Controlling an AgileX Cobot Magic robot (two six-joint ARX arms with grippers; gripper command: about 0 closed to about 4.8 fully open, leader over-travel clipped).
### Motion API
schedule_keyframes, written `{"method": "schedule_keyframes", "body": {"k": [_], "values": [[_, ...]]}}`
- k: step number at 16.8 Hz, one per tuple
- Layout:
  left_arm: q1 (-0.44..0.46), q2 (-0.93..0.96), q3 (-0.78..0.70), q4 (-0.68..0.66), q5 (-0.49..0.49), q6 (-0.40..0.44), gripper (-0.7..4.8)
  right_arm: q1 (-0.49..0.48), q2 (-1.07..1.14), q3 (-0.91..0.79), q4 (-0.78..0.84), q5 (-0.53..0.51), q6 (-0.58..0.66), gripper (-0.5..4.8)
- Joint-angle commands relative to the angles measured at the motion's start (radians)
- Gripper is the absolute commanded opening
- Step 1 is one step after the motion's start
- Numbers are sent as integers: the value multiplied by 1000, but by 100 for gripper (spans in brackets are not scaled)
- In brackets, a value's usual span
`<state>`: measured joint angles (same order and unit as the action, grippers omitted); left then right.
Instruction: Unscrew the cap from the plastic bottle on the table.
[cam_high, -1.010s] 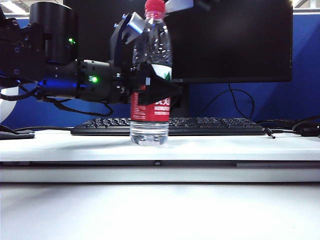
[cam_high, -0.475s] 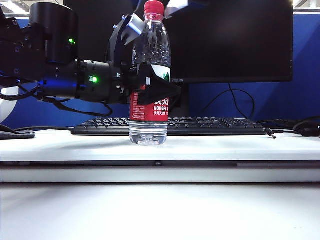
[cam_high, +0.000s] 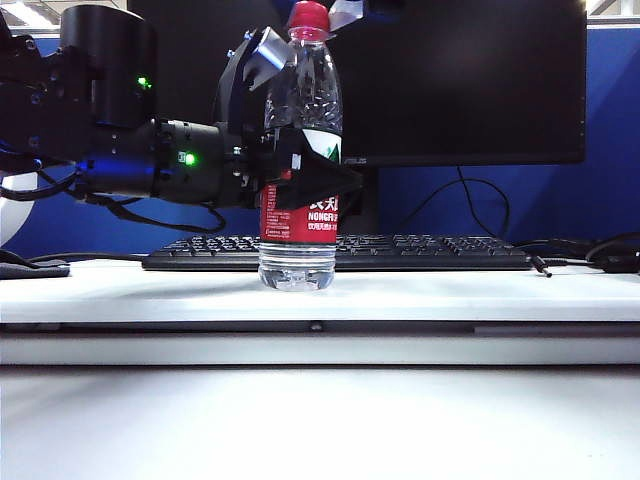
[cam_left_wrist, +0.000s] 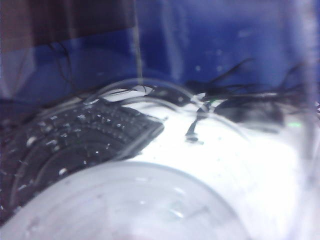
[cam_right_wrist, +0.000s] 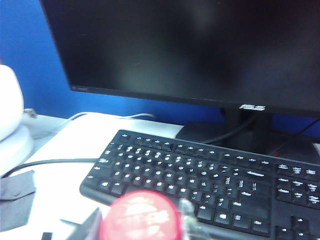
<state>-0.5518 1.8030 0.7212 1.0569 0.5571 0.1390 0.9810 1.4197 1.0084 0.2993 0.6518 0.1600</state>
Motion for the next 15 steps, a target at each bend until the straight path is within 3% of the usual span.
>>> {"method": "schedule_keyframes", "body": {"k": [1, 2, 5, 8, 11, 13, 14, 15], "values": [[0, 0, -1, -16, 6, 3, 296, 0, -2, 3, 24, 0, 1, 163], [0, 0, -1, -16, 6, 3, 297, 0, -2, 3, 26, 0, 1, 126], [0, 0, -1, -16, 6, 3, 297, -1, -3, 3, 27, -29, -8, 106], [0, 0, -1, -16, 6, 3, 296, -18, -10, 3, 1, -170, -58, 103], [0, 0, -1, -16, 8, 3, 296, -92, -31, 3, -80, -404, -86, 103], [0, 0, -1, -24, 8, 3, 296, -174, -52, 3, -126, -646, -94, 103], [0, 0, -1, -26, 8, 3, 296, -204, -58, 3, -140, -720, -94, 103], [0, 0, -1, -26, 8, 3, 296, -274, -61, 3, -159, -935, -93, 103]]}}
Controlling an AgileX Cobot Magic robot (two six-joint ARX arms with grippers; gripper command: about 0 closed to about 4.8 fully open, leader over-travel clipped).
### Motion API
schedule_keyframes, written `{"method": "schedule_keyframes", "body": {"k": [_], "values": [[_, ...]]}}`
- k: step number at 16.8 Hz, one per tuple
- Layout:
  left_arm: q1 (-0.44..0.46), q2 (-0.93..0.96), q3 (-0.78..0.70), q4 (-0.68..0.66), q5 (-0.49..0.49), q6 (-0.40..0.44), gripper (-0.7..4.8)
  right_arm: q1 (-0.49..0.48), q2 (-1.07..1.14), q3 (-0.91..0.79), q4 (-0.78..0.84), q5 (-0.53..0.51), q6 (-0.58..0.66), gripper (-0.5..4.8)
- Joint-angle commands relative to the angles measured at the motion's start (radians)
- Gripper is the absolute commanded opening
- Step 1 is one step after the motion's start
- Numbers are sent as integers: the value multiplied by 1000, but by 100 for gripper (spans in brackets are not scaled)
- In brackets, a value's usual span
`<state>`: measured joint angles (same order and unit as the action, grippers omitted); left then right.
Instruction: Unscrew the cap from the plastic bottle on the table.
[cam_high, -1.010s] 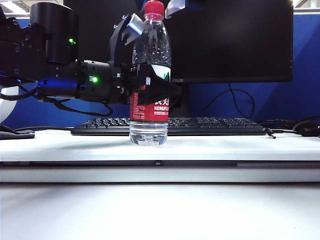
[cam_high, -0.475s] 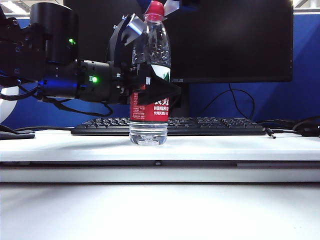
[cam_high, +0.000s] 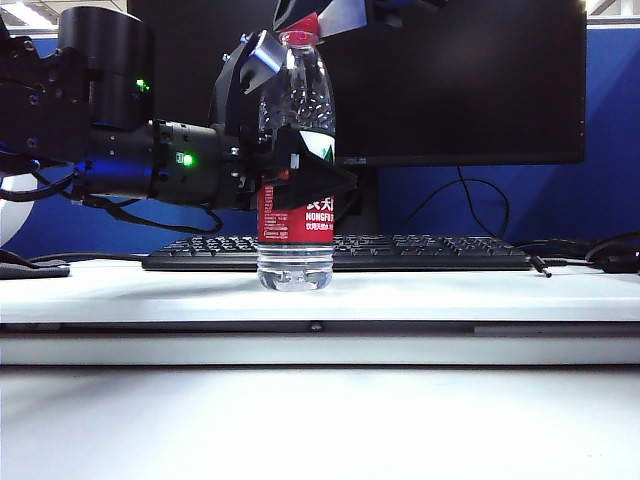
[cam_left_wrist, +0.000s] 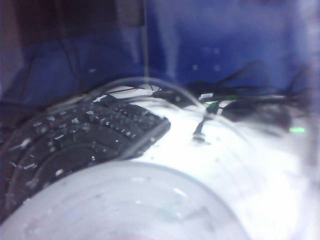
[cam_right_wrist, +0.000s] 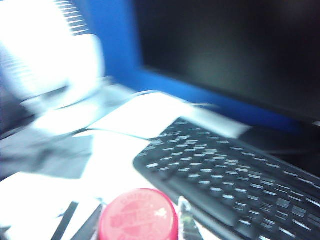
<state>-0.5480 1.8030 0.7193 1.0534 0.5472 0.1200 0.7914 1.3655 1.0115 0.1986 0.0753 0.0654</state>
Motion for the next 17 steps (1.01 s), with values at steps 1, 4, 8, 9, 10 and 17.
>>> {"method": "schedule_keyframes", "body": {"k": [1, 4, 8, 9, 10, 17], "values": [[-4, 0, 1, -23, 18, 22, 296, -143, -6, 0, -70, -534, 2, 103], [-4, 0, 1, -21, 18, 22, 296, -233, -6, 1, -101, -810, 2, 103], [-5, 0, 1, -20, 18, 21, 296, -248, 10, 3, -81, -957, 2, 103], [-5, 0, 1, -21, 18, 21, 296, -246, 29, 3, -63, -986, 13, 103], [-5, 0, 1, -21, 18, 21, 296, -246, 32, 3, -60, -983, 13, 103], [-4, 0, 1, -20, 14, 22, 296, -246, -44, 2, -101, -777, 13, 257]]}}
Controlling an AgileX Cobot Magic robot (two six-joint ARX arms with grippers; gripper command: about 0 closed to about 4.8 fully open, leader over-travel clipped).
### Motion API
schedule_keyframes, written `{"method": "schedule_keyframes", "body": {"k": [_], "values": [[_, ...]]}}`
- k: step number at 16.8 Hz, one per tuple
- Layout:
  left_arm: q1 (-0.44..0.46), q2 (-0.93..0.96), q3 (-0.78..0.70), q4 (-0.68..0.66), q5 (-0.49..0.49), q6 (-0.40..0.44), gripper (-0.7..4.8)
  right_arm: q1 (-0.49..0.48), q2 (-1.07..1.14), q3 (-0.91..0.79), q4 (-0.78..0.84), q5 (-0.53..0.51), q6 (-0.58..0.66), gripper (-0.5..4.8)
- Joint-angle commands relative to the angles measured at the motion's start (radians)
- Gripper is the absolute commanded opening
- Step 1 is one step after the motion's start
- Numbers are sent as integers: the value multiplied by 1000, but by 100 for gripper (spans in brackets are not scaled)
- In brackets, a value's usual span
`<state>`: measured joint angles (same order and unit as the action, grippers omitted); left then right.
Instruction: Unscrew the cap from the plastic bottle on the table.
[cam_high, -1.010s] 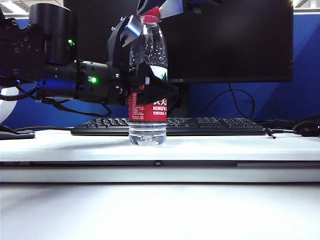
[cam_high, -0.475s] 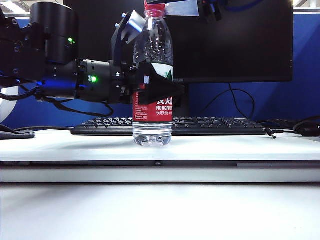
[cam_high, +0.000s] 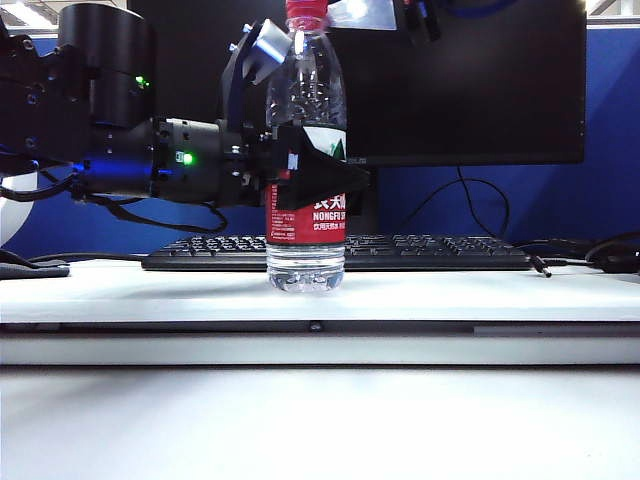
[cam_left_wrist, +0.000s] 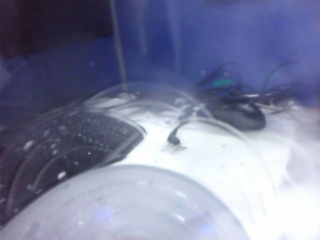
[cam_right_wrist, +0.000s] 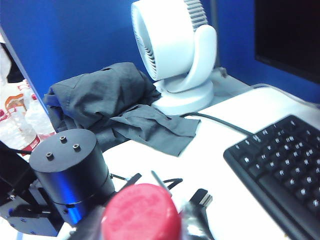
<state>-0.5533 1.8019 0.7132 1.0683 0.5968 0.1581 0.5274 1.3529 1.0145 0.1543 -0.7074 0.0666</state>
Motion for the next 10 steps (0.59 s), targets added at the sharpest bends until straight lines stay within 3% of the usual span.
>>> {"method": "schedule_keyframes", "body": {"k": [1, 3, 4, 5, 8, 10], "values": [[1, 2, 7, -35, -36, -16, 296, 20, -42, -1, -82, 41, 12, 257], [1, 2, 7, -35, -35, -17, 296, 38, -61, -1, -119, 129, 12, 275], [1, 2, 7, -35, -35, -18, 296, 78, -73, -1, -128, 254, 12, 276], [1, 2, 7, -35, -35, -18, 296, 138, -85, -1, -125, 442, 8, 276], [1, 2, 7, -35, -35, -20, 296, 279, -82, -2, -104, 858, 11, 279], [1, 2, 7, -35, -33, -25, 296, 407, -56, -2, -14, 1201, 11, 279]]}}
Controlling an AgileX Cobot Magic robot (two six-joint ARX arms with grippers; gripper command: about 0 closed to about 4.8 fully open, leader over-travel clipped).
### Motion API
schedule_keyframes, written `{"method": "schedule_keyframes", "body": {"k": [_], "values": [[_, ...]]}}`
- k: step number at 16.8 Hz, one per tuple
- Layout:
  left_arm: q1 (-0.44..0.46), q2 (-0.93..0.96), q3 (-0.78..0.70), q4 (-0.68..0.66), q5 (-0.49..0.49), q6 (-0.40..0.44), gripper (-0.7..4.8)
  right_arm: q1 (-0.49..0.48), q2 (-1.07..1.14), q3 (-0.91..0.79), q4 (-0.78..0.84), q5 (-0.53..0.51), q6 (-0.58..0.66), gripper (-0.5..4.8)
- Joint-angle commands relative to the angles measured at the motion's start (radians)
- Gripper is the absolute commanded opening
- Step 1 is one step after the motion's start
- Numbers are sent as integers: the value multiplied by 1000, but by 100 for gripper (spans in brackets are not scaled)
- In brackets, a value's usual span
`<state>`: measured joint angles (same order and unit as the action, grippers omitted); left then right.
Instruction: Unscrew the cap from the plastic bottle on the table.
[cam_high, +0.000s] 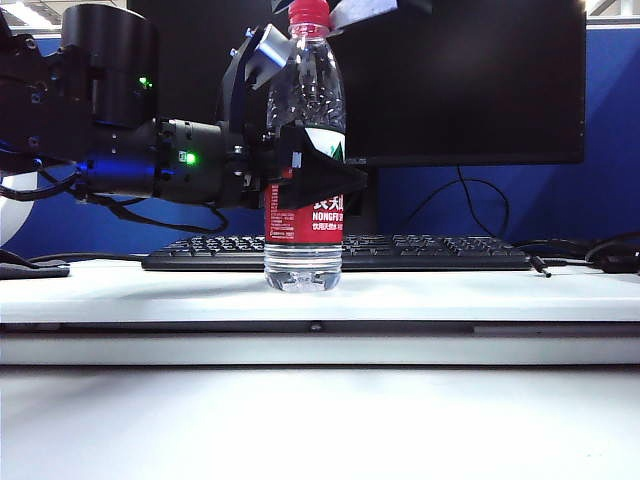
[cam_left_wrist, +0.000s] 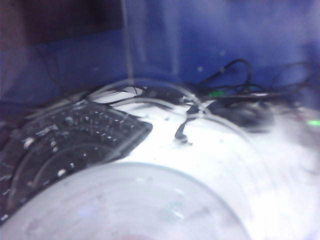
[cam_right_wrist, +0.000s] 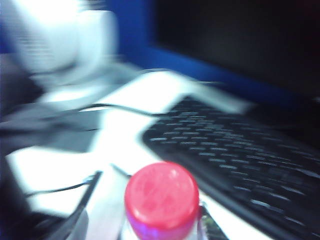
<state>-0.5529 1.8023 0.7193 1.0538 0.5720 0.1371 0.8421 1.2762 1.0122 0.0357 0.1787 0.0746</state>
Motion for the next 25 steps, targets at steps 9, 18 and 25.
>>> {"method": "schedule_keyframes", "body": {"k": [9, 18, 25], "values": [[0, 1, 1, -22, 20, -18, 295, 154, 115, 1, 284, 557, 77, 270], [0, 1, 1, -22, 35, -18, 295, 155, 133, 1, 287, 532, 109, 120], [0, 1, 1, -21, 35, -18, 295, 101, 93, 1, 134, 297, 73, 94]]}}
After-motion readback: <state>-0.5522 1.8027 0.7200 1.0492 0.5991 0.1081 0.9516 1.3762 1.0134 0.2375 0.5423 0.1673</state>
